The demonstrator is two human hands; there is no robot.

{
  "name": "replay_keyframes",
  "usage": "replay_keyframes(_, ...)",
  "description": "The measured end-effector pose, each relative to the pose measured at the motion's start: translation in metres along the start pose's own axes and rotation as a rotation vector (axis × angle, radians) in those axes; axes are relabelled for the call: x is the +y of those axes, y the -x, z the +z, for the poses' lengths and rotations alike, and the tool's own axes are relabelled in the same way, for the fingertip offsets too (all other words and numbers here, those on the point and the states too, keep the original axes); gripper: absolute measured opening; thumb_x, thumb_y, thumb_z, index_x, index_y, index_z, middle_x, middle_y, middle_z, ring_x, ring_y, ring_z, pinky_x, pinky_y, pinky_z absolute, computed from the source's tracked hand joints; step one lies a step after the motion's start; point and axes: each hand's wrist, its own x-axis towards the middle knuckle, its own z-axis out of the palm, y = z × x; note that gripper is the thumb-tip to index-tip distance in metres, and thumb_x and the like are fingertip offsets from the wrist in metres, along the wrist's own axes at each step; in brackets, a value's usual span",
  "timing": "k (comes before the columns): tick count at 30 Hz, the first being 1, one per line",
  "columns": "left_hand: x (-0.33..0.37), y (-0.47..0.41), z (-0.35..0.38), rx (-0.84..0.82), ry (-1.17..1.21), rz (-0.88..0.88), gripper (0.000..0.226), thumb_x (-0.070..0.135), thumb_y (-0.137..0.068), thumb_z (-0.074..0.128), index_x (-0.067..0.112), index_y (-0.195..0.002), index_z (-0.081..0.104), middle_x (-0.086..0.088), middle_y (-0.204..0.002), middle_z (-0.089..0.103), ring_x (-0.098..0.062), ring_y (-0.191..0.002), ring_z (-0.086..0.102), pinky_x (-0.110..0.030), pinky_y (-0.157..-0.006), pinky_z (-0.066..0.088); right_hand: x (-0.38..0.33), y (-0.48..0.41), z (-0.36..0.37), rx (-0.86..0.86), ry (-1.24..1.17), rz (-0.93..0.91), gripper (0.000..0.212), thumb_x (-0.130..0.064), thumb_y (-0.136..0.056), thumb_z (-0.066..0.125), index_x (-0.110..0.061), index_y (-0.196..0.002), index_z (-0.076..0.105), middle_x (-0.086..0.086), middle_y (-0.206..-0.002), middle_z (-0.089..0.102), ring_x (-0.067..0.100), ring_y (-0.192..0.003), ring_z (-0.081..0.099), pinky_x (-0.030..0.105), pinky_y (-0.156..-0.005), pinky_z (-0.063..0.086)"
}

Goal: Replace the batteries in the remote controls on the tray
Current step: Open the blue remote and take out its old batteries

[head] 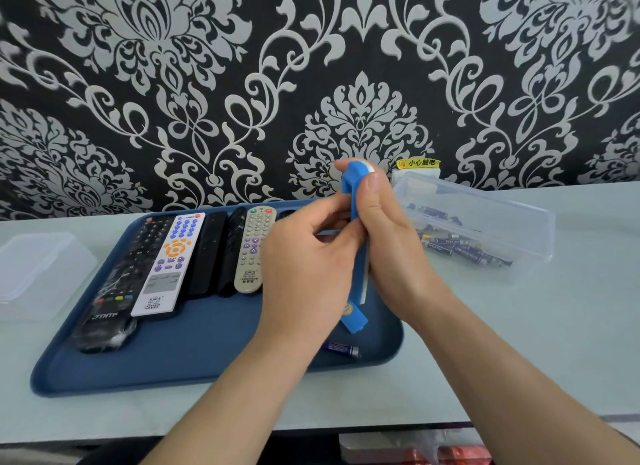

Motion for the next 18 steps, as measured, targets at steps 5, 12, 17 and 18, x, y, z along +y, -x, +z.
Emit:
replay_keyframes(5, 0.003, -0.009, -0.006, -0.03, 0.185, -0.15, 0.018, 0.008, -0.079, 0.076, 0.015, -0.095, 0.074, 0.003, -0.087, 0.076, -0.009, -0.085, 0.072, -0.026, -0.081, 0.056, 0.002, -0.001, -0.003, -0.013, 0.019, -0.019, 0.043, -0.056, -0.095, 0.034, -0.034, -0.12, 0.061, 0.007, -0.122, 0.062, 0.03, -0.124, 0.056, 0.053, -0.109, 0.041)
replay_keyframes(12, 0.002, -0.007, -0.009, -0.112, 0.181, -0.13, 0.017, 0.013, -0.086, 0.07, 0.022, -0.1, 0.075, 0.008, -0.09, 0.076, -0.004, -0.089, 0.07, -0.018, -0.081, 0.053, 0.003, -0.001, -0.004, -0.057, 0.019, -0.048, 0.034, -0.05, -0.097, 0.032, -0.038, -0.112, 0.061, 0.006, -0.107, 0.059, 0.034, -0.109, 0.058, 0.056, -0.105, 0.043)
replay_keyframes(17, 0.002, -0.007, -0.012, -0.087, 0.128, -0.082, 0.015, 0.012, -0.085, 0.071, 0.023, -0.094, 0.075, 0.008, -0.086, 0.076, -0.005, -0.086, 0.071, -0.024, -0.081, 0.055, 0.0, 0.0, -0.004, -0.098, 0.016, -0.05, 0.036, -0.046, -0.099, 0.032, -0.031, -0.117, 0.058, 0.006, -0.107, 0.059, 0.021, -0.104, 0.058, 0.043, -0.101, 0.047)
replay_keyframes(18, 0.002, -0.008, -0.012, -0.091, 0.141, -0.092, 0.014, 0.01, -0.084, 0.072, 0.021, -0.092, 0.075, 0.007, -0.085, 0.076, -0.005, -0.085, 0.071, -0.021, -0.079, 0.055, 0.0, 0.001, -0.005, -0.109, 0.018, -0.049, 0.037, -0.045, -0.099, 0.032, -0.029, -0.118, 0.058, 0.006, -0.108, 0.059, 0.02, -0.105, 0.058, 0.04, -0.1, 0.047)
